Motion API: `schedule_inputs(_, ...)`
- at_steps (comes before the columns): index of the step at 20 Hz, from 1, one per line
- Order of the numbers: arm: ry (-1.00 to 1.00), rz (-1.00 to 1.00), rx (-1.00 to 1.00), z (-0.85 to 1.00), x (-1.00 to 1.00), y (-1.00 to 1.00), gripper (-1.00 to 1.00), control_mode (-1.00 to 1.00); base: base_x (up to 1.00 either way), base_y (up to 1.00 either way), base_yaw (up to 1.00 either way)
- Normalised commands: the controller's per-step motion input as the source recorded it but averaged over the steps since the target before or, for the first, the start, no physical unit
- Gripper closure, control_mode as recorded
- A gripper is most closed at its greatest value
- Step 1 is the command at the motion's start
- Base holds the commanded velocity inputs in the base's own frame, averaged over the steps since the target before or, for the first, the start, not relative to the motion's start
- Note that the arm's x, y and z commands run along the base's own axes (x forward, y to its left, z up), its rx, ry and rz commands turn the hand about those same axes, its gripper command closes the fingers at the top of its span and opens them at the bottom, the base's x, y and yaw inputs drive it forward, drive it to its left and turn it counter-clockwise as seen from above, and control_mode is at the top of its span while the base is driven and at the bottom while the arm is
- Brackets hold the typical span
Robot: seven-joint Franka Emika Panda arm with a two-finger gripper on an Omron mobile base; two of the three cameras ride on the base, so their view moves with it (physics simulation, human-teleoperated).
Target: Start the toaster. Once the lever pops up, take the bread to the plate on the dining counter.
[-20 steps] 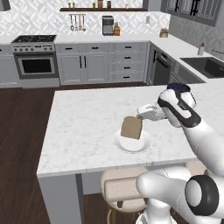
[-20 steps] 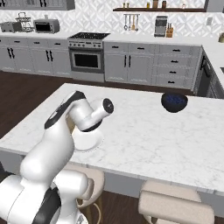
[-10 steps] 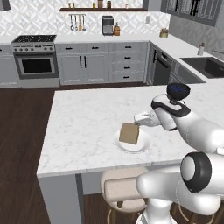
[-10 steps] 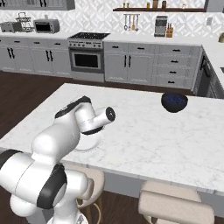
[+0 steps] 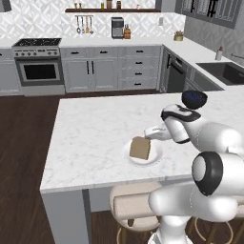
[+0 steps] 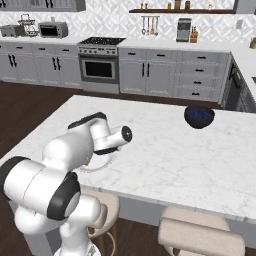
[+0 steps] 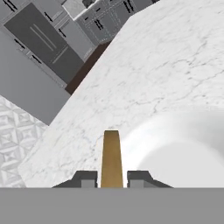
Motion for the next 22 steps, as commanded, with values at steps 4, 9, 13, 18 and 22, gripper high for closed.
schedule_inputs(4,0.00,0.00,-0.02,-0.12,0.10,-0.01,1.00,-1.00,0.00,0.00,0.00)
schedule_inputs(9,0.00,0.00,-0.01,-0.08,0.13,-0.03,1.00,-1.00,0.00,0.00,0.00)
schedule_inputs(13,0.00,0.00,-0.03,-0.08,-0.01,-0.02,1.00,-1.00,0.00,0.00,0.00)
schedule_inputs(18,-0.01,0.00,-0.05,-0.03,-0.07,-0.01,-1.00,-1.00,0.00,0.00,0.00)
schedule_inputs(22,-0.04,0.00,-0.08,0.00,-0.12,-0.09,-1.00,-1.00,0.00,0.00,0.00)
